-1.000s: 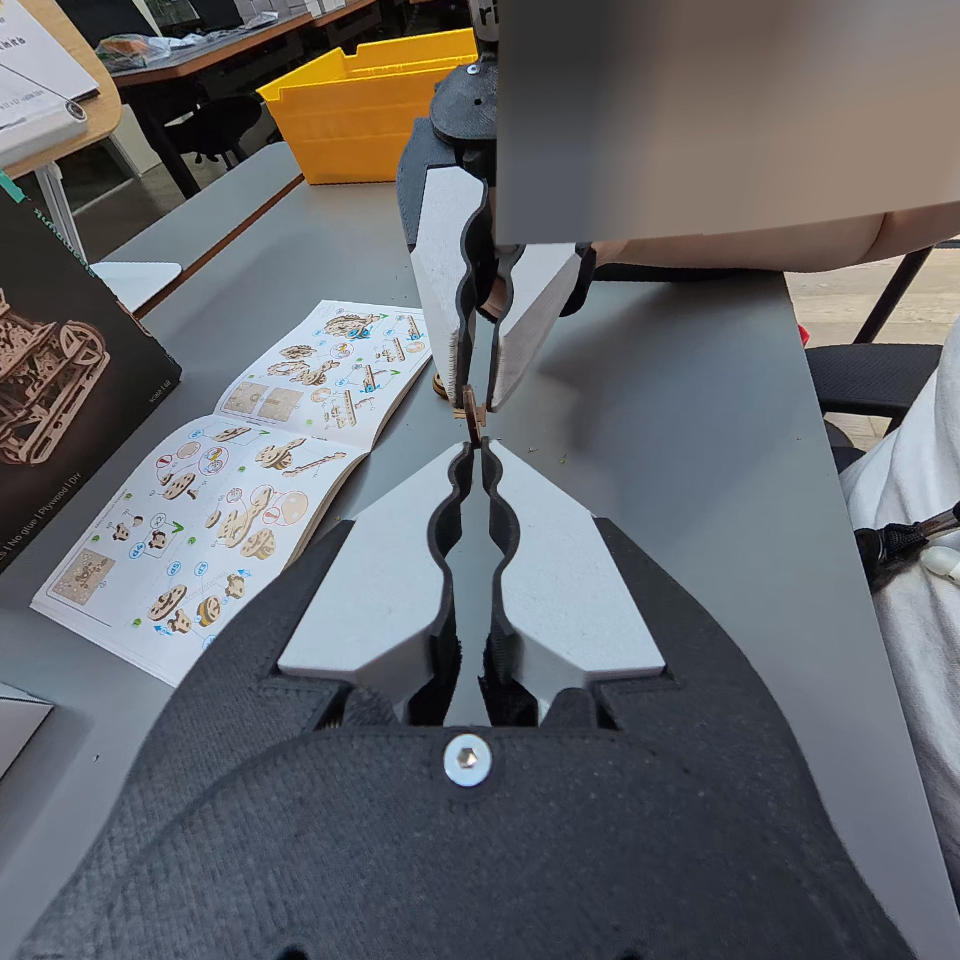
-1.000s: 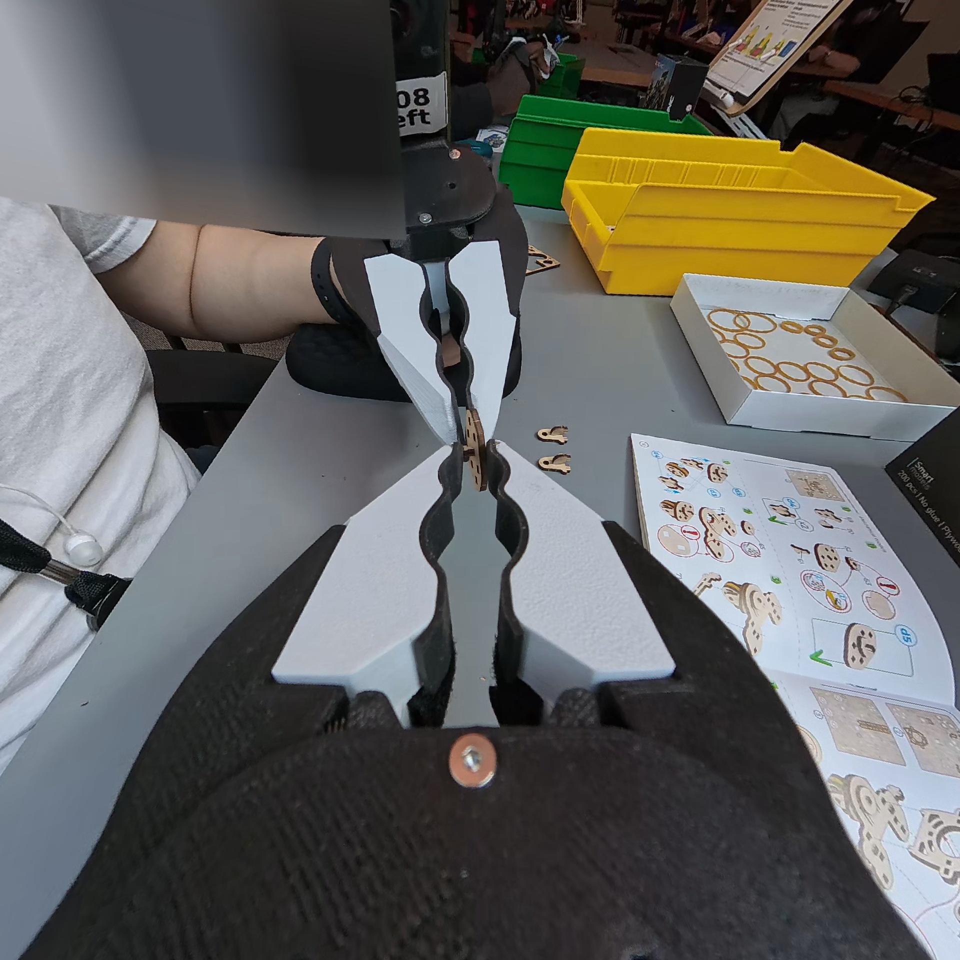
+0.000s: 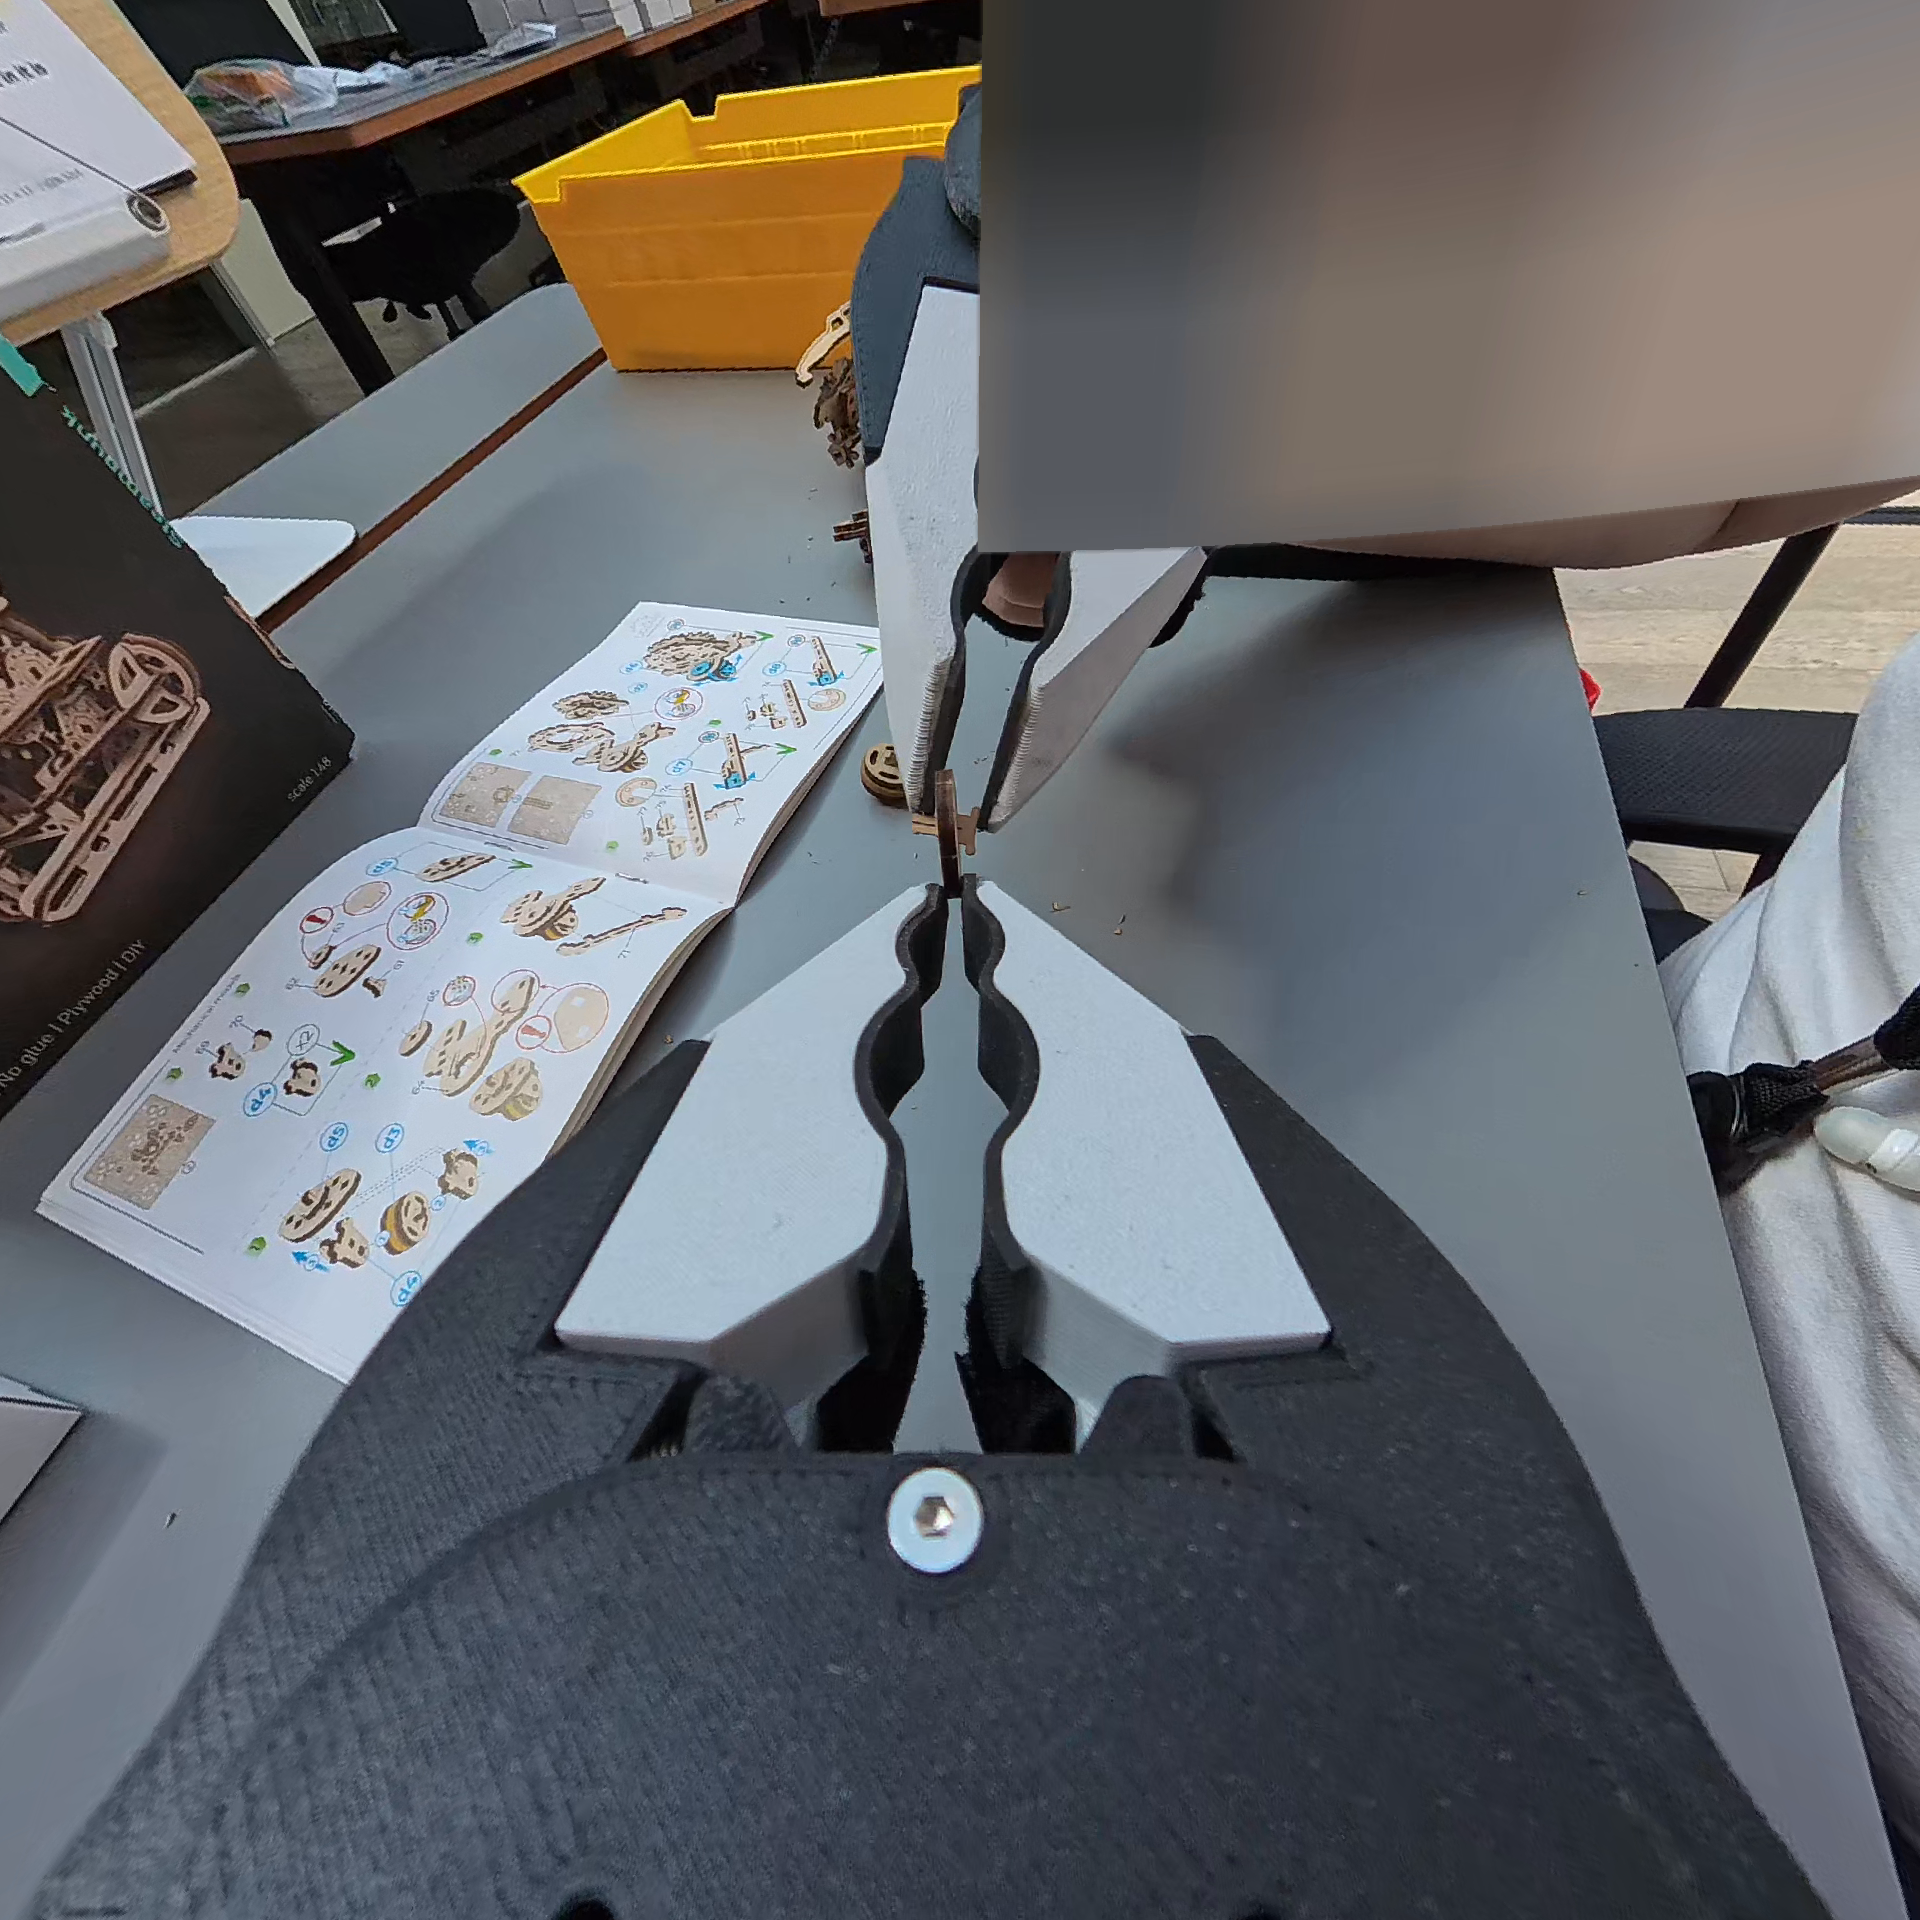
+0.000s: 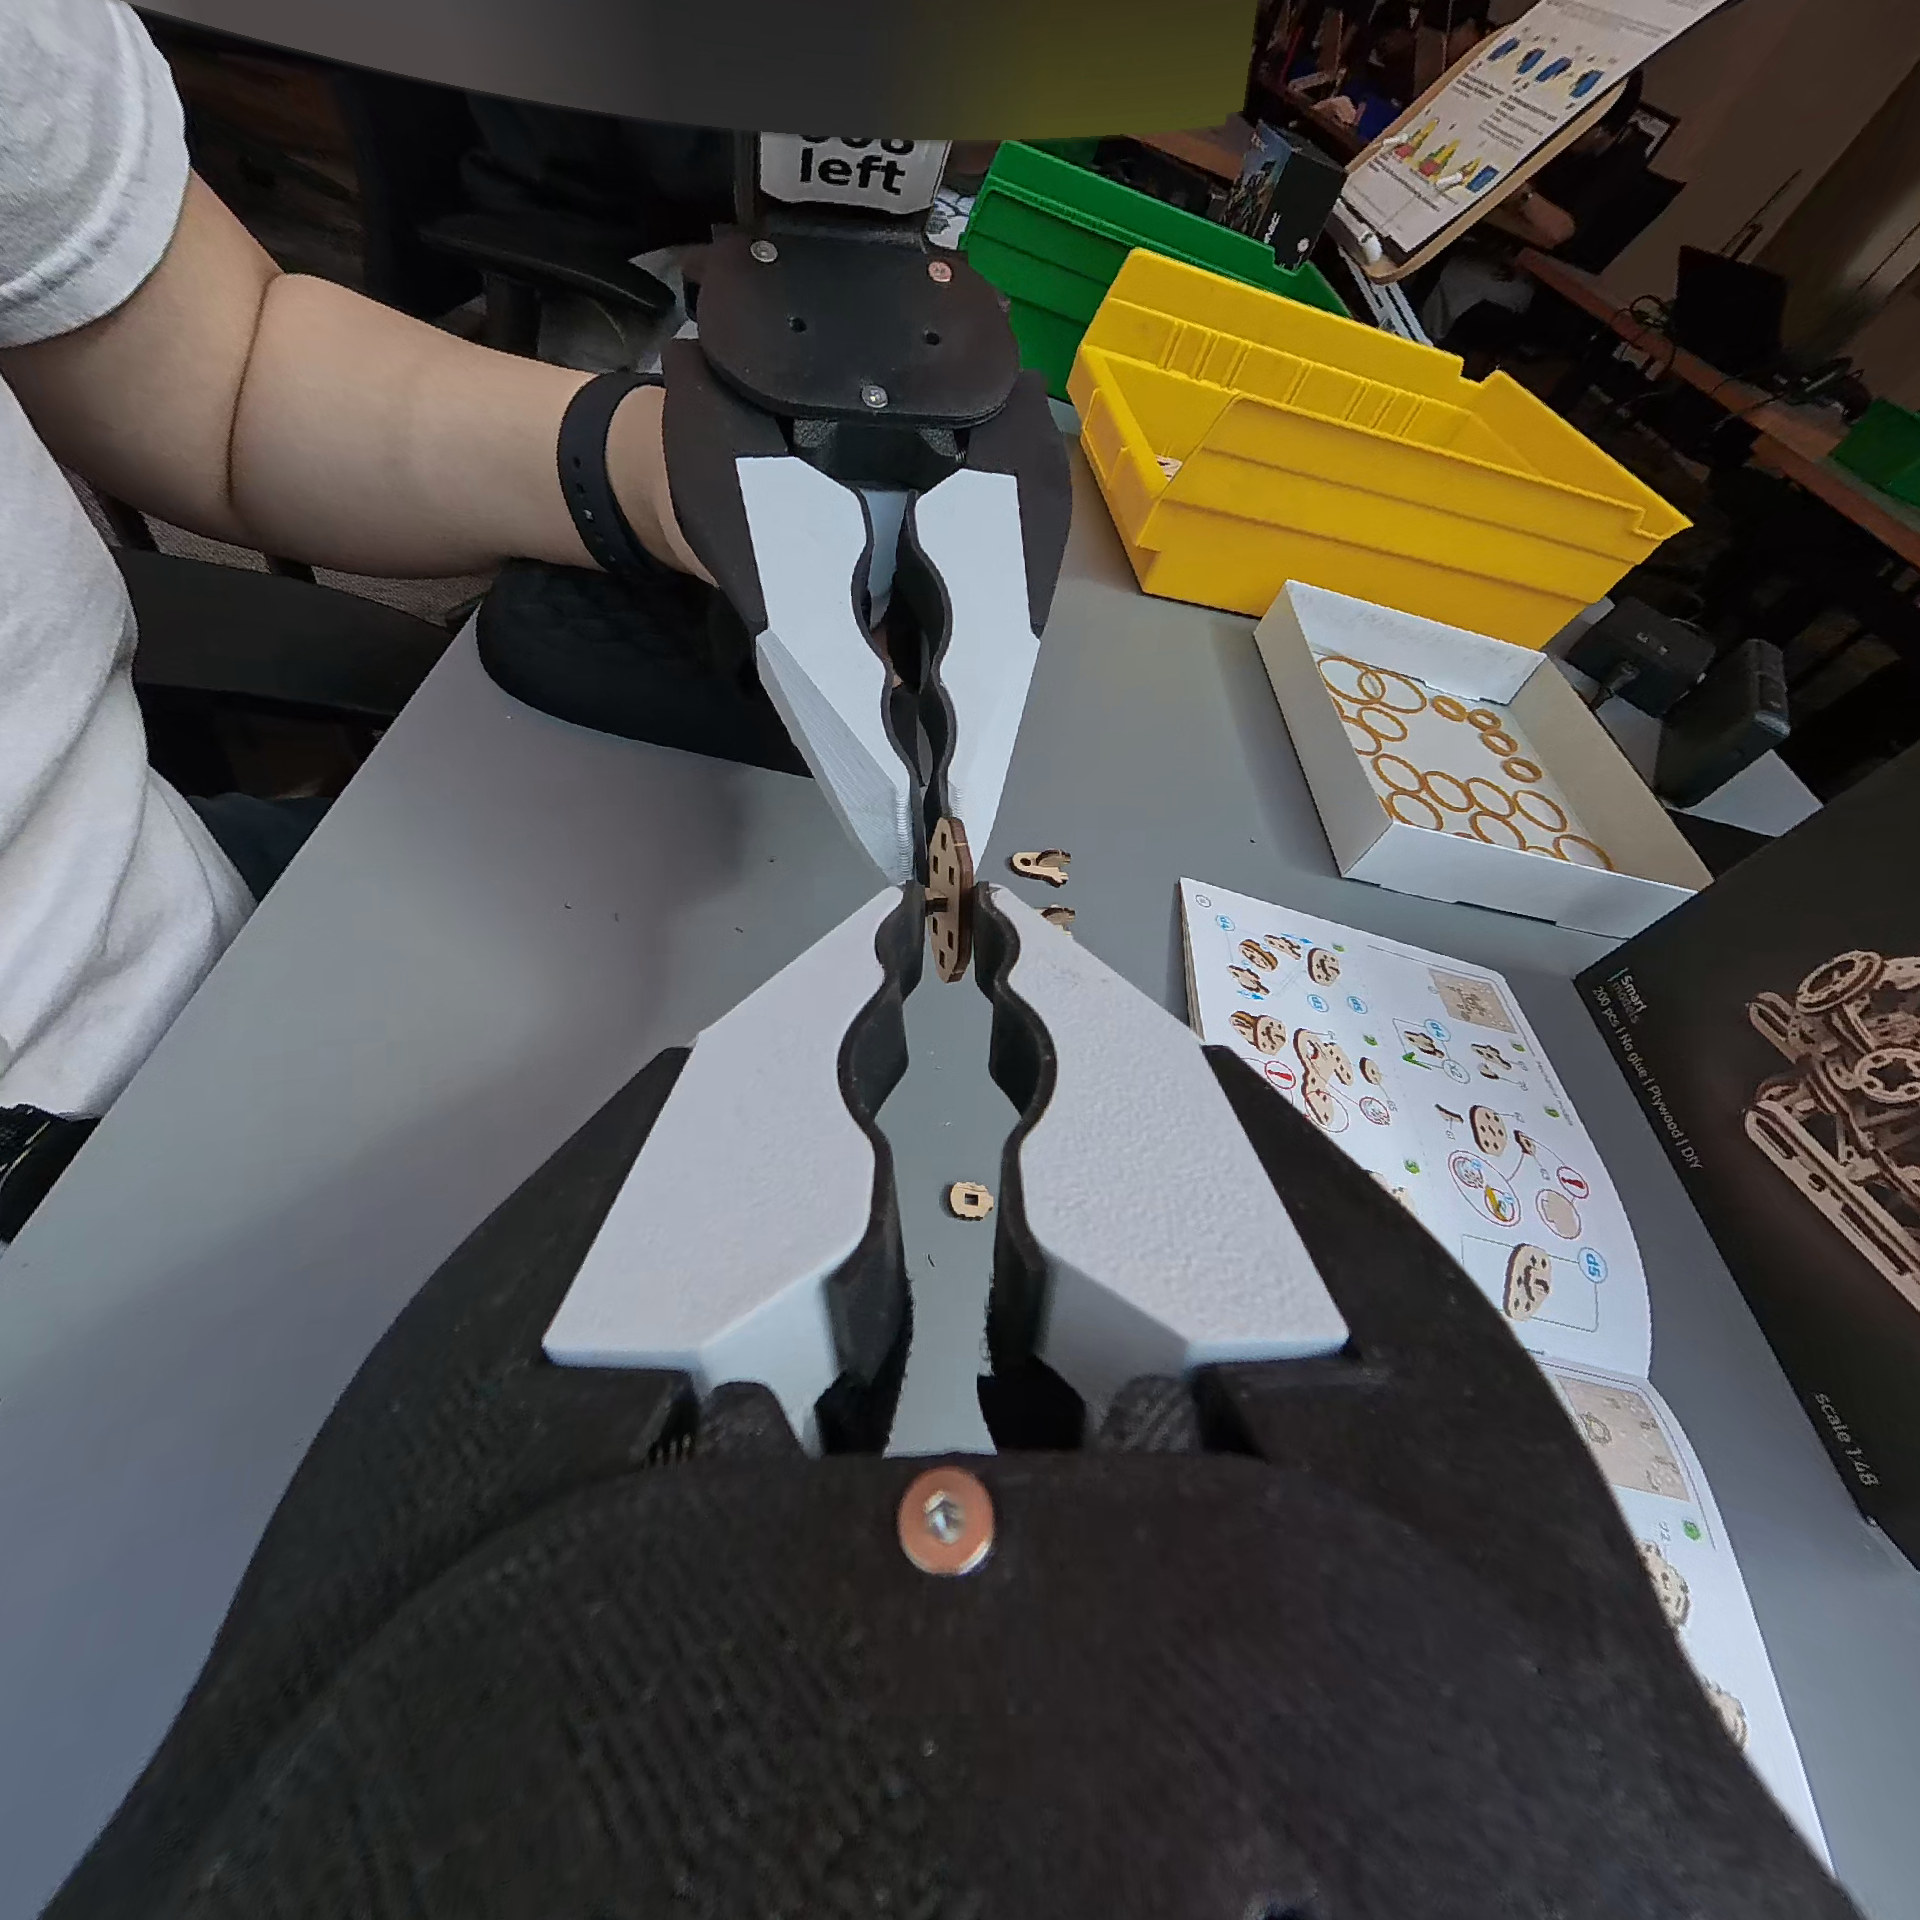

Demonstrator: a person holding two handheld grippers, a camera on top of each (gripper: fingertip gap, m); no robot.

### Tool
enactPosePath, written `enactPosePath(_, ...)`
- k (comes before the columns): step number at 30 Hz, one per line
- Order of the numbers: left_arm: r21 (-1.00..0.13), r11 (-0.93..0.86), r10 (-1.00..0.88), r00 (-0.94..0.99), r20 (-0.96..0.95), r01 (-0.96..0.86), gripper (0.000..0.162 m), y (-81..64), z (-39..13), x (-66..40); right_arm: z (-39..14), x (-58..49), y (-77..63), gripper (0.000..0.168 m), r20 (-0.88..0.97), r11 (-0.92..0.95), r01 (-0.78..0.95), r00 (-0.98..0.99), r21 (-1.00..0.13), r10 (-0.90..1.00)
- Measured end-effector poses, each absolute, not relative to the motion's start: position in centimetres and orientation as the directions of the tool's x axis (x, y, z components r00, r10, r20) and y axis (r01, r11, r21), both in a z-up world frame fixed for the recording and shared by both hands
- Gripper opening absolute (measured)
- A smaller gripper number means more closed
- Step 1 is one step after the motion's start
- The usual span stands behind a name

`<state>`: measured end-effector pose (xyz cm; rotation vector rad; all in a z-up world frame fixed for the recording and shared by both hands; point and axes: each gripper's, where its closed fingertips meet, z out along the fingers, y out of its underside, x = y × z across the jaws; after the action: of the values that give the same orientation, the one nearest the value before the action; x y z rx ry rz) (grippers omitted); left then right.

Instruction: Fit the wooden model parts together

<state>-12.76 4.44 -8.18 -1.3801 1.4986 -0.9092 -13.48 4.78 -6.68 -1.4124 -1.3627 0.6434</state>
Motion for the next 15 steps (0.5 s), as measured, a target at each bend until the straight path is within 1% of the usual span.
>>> enactPosePath(7, -0.933, 0.104, -0.994, 0.007, -0.114, -0.346, 0.001, 4.47, -8.11, -12.84, -6.55, -13.78, 4.38, 0.006, 0.281, 0.188, 0.386, 0.202, -0.903, 0.938)
enactPosePath(11, -0.929, 0.117, -0.992, 0.007, -0.127, -0.351, 0.001, 4.5, -8.26, -12.84, -6.59, -13.73, 4.55, 0.006, 0.252, 0.166, 0.366, 0.203, -0.916, 0.946)
enactPosePath(15, -0.943, 0.075, -0.997, -0.006, -0.077, -0.324, 0.002, 4.33, -7.84, -12.89, -6.25, -13.74, 4.37, 0.006, 0.234, 0.158, 0.342, 0.194, -0.926, 0.953)
